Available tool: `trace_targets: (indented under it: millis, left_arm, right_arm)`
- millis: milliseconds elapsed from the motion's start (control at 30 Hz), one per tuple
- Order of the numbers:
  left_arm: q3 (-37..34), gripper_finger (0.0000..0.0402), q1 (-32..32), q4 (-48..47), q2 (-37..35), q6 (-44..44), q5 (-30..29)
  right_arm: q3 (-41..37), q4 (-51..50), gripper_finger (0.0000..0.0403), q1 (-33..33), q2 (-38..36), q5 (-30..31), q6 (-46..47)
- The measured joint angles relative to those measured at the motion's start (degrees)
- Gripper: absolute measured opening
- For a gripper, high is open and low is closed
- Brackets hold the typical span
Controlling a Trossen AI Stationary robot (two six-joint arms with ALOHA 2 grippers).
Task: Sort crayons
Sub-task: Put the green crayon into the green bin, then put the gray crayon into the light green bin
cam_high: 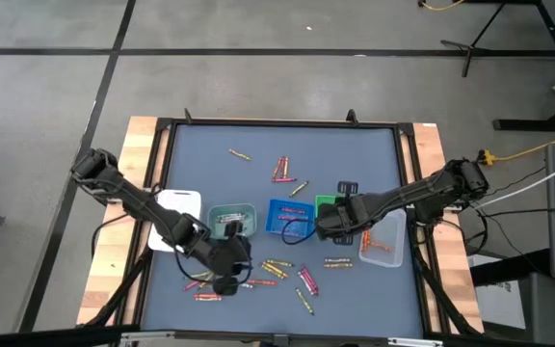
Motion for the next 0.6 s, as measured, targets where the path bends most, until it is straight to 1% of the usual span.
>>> trace_targets:
  millis: [100, 233, 333, 600]
  left_arm:
    - [0.0, 0.0092, -1.6, 0.0, 0.0, -0.1, 0.0]
    - [0.0, 0.0092, -3.7, 0.2, 1.0, -0.1, 0.0]
    - [0.0, 0.0092, -5.2, 0.9, 3.6, -0.1, 0.0]
    - [0.0, 0.0092, -7.9, 3.8, 11.7, -0.1, 0.4]
  right_arm:
    - [0.0, 0.0, 0.0143, 0.0, 0.0, 0.8, 0.0]
    - [0.0, 0.0, 0.0168, 0.0, 0.0, 0.9, 0.1]
    - [0.0, 0.0, 0.0174, 0.0, 0.0, 0.8, 0.1]
    - [0.0, 0.2, 0.0173, 0.0, 0.0, 0.3, 0.2]
